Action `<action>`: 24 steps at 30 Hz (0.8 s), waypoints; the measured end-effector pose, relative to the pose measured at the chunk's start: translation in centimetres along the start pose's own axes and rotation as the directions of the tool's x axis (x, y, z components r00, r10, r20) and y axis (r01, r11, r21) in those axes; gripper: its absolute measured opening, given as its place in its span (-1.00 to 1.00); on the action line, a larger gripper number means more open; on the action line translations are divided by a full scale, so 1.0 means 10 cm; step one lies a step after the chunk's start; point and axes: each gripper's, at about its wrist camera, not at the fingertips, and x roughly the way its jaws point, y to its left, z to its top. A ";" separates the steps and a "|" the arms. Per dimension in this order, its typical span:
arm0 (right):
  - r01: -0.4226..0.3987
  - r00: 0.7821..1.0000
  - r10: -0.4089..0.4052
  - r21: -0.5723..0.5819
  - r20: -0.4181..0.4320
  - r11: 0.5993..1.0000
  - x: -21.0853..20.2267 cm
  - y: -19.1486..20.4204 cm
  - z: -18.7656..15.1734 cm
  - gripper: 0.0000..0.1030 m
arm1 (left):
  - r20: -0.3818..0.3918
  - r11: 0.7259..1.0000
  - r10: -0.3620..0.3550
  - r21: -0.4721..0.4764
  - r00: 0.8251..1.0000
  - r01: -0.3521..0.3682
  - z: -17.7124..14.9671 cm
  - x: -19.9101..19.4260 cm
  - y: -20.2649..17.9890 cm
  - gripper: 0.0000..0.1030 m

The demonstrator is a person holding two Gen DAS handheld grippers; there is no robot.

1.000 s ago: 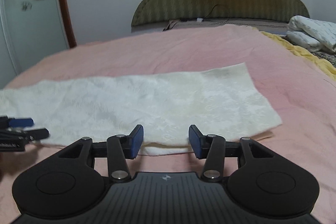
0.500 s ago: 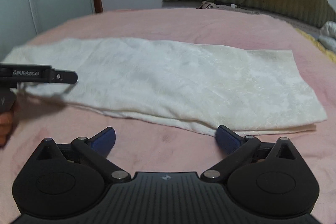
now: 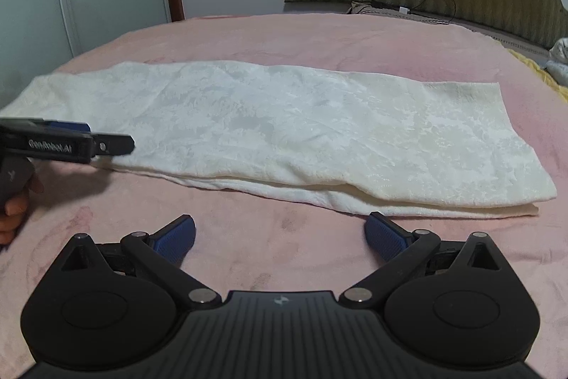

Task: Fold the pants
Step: 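Open both grippers and release the flattened pants on the bed, then grasp the folded pants edge with the right gripper and lift it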

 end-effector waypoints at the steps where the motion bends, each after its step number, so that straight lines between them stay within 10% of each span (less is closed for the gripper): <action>1: -0.026 1.000 0.026 0.043 0.016 0.999 -0.03 -0.07 0.00 1.00 | 0.001 1.000 -0.005 -0.006 1.000 0.005 0.00 0.00 0.02 1.00; 10: 0.156 0.971 -0.177 0.133 0.161 0.979 -0.41 -0.50 0.16 1.00 | -0.002 1.000 -0.003 -0.003 1.000 0.003 0.01 -0.01 0.02 1.00; 24: 0.023 0.989 -0.090 0.489 0.114 0.872 -0.38 -1.07 -0.06 1.00 | -0.002 1.000 -0.005 -0.004 1.000 0.005 0.01 -0.01 0.00 1.00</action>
